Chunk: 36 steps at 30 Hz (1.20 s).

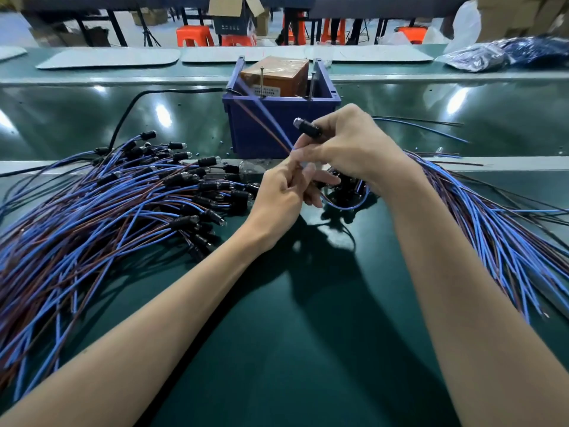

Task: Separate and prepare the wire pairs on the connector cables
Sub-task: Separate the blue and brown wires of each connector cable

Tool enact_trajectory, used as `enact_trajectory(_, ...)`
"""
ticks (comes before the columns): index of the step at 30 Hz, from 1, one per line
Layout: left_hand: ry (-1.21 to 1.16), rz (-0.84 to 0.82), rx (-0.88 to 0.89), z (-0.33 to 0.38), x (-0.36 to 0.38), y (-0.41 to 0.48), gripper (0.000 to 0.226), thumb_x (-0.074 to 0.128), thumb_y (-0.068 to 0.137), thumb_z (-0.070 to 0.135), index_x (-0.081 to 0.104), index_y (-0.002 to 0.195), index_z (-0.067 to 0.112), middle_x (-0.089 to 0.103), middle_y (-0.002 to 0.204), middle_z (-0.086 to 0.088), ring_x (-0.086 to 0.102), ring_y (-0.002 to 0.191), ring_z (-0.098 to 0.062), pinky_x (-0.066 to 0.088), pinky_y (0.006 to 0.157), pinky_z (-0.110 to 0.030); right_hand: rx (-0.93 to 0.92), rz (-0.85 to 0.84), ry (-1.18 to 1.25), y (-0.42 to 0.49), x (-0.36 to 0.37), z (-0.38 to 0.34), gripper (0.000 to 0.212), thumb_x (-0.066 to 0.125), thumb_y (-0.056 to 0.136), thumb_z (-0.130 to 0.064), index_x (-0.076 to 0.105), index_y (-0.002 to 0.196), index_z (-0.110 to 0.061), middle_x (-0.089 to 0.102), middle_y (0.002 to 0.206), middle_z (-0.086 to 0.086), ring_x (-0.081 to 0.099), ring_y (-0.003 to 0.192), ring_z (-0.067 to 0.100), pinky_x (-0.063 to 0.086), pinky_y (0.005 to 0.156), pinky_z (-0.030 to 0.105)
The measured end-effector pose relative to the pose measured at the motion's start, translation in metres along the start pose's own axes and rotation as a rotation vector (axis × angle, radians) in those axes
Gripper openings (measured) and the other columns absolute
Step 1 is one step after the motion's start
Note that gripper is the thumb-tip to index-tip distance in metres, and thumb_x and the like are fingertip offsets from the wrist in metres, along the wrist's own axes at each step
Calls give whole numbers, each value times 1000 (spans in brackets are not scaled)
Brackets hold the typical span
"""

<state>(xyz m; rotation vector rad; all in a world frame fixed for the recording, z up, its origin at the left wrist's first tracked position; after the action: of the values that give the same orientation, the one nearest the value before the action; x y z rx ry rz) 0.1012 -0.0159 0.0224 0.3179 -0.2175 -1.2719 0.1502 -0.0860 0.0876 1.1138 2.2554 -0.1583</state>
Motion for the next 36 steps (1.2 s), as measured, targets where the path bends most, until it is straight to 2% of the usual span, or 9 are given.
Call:
enact_trajectory(3,-37,77,17,2,-7,0,22,40,102,9,55,106,24,70,66,11,52,45,-2,41,52,-15,48,78,75,2,-7,5,9,69,86,-8,66,79,-4,61,62,4,56,45,3,44,47,12)
enact_trajectory(5,-33,177,2,1,-16,0,19,42,102,13,60,101,18,66,58,12,52,43,-1,39,49,-12,85,107,123,3,-9,10,17,63,91,-8,58,75,-9,63,66,5,60,43,5,44,45,12)
enact_trajectory(8,-50,296,-12,-2,-27,0,21,43,102,18,63,97,18,71,66,8,51,41,-3,39,46,-13,88,149,104,5,-12,11,21,58,93,-12,54,73,-15,72,75,4,62,44,7,45,48,14)
enact_trajectory(13,-96,416,-29,-5,-37,-1,18,52,98,21,68,90,23,54,52,4,43,39,-5,37,41,-14,92,263,90,6,-22,16,13,54,90,-10,55,79,-15,70,61,-4,49,36,1,40,44,12)
enact_trajectory(16,-44,475,-60,-8,-42,-2,18,46,101,19,64,100,23,53,53,9,43,38,-4,37,42,-14,114,351,74,7,-29,21,12,50,87,-8,59,81,-14,67,54,-7,54,46,-2,43,50,14)
enact_trajectory(20,-44,474,-105,-10,-41,-2,22,37,103,11,54,116,18,50,59,9,42,38,-2,37,43,-14,189,387,38,9,-35,31,17,47,81,-6,62,74,-13,61,43,-13,52,60,6,44,54,17)
enact_trajectory(23,-63,464,-124,-9,-40,-2,24,36,103,11,58,111,19,40,54,10,34,40,-2,30,40,-16,233,363,39,10,-32,39,18,49,82,-8,66,88,-5,60,41,-13,50,54,8,40,43,14)
enact_trajectory(29,-36,464,-155,-11,-39,-2,25,38,102,10,61,101,18,33,57,4,29,45,-4,24,45,-19,209,287,41,14,-24,39,26,46,79,-10,69,87,-3,56,39,-11,48,57,11,37,52,21)
enact_trajectory(36,-25,436,-200,-18,-38,-1,29,40,99,9,66,90,19,36,43,16,33,43,-1,28,45,-15,147,248,63,15,-21,34,17,52,85,-15,67,78,-12,56,42,-12,55,67,13,41,61,25)
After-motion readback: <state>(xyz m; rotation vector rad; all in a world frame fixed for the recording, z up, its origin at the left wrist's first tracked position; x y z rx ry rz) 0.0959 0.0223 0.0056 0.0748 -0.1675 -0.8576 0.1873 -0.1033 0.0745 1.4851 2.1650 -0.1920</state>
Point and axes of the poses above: each hand's wrist, its own y-axis towards the middle knuckle, its own x-axis out of the palm, z = x × y, the point moved 8 cm from there along y, towards the middle knuckle
